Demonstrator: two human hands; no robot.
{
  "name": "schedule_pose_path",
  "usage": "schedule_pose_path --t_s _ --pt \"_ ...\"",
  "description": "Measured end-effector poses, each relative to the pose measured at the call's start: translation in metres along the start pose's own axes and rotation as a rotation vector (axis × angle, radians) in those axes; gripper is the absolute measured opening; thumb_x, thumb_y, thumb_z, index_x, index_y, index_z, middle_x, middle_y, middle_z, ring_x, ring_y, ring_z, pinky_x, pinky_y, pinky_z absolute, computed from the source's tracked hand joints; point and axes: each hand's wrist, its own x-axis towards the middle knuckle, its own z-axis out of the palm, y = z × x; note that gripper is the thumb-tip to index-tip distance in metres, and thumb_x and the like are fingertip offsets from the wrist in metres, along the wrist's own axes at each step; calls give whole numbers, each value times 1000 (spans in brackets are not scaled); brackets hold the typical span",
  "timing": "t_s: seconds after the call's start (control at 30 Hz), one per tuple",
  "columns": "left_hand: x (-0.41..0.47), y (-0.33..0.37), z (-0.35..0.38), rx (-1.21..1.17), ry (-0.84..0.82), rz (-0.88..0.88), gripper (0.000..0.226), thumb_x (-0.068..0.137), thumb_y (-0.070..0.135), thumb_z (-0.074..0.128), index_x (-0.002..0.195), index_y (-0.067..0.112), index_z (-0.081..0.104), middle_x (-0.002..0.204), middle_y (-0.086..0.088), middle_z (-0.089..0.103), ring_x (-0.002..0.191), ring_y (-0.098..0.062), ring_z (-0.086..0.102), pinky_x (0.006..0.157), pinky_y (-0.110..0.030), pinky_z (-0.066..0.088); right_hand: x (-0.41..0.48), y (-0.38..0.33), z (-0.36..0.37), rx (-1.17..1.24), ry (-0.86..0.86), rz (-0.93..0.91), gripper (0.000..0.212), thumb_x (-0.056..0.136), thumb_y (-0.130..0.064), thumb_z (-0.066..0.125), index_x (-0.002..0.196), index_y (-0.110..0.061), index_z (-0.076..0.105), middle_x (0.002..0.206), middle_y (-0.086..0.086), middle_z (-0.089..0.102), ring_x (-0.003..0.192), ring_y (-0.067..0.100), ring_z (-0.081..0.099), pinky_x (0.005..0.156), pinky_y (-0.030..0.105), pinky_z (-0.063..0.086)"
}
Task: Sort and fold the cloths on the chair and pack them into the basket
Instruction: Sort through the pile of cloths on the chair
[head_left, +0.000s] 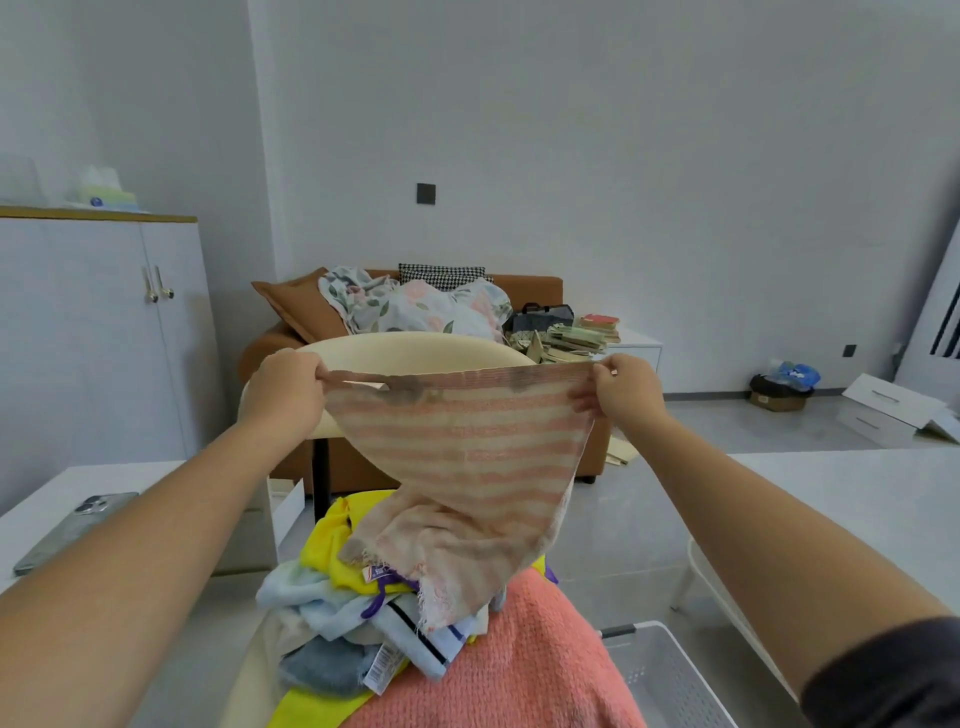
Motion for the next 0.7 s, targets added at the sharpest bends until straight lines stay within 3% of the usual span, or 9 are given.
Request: schedule_pose_path --t_s 0.1,0.2,0.27,0.33,0.47,0.6,0.7 --pt "-2 11 -18 -101 102 -37 19 96 15 46 96 8 63 85 -11 62 75 -30 59 64 -36 44 -1 -12 -7 165 58 13 20 100 -12 38 89 -8 54 80 13 71 67 25 68 66 37 57" --pt "-2 28 -37 -423 120 -115 19 98 19 41 96 13 58 71 -7 65 55 -24 64 54 -31 50 -1 -25 -13 318 113 6 20 98 -11 39 85 -12 54 87 13 72 74 24 71 69 38 58" --pt "-1 39 -49 -641 159 -142 17 98 17 41 98 12 58 76 -6 67 60 -24 67 52 -34 56 0 -34 -17 367 158 -32 20 94 -11 42 84 -19 56 93 9 72 86 24 70 80 44 57" --pt "-1 51 -62 -721 252 -134 17 95 17 44 100 12 59 87 -2 66 77 -25 67 67 -41 58 -4 -44 -22 378 195 -101 20 91 -12 45 85 -26 57 98 4 70 95 21 67 87 46 54" --pt "-6 77 -91 -712 398 -87 23 95 14 43 114 14 55 102 4 58 93 -12 53 78 -25 41 -23 -74 -33 483 178 -271 33 86 3 43 109 -17 55 110 -2 68 103 8 64 90 36 53" --pt "-14 95 -110 -799 425 41 36 91 7 40 125 17 43 118 5 57 104 -14 56 92 -38 47 -34 -103 -44 560 179 -387 45 85 9 42 124 -12 48 127 2 61 115 5 57 92 26 50" --pt "-20 104 -119 -778 450 192 48 85 -1 37 128 18 34 121 13 43 89 -16 56 73 -31 48 -44 -121 -48 563 162 -461 49 87 9 41 132 -11 42 135 1 53 126 5 48 100 24 45"
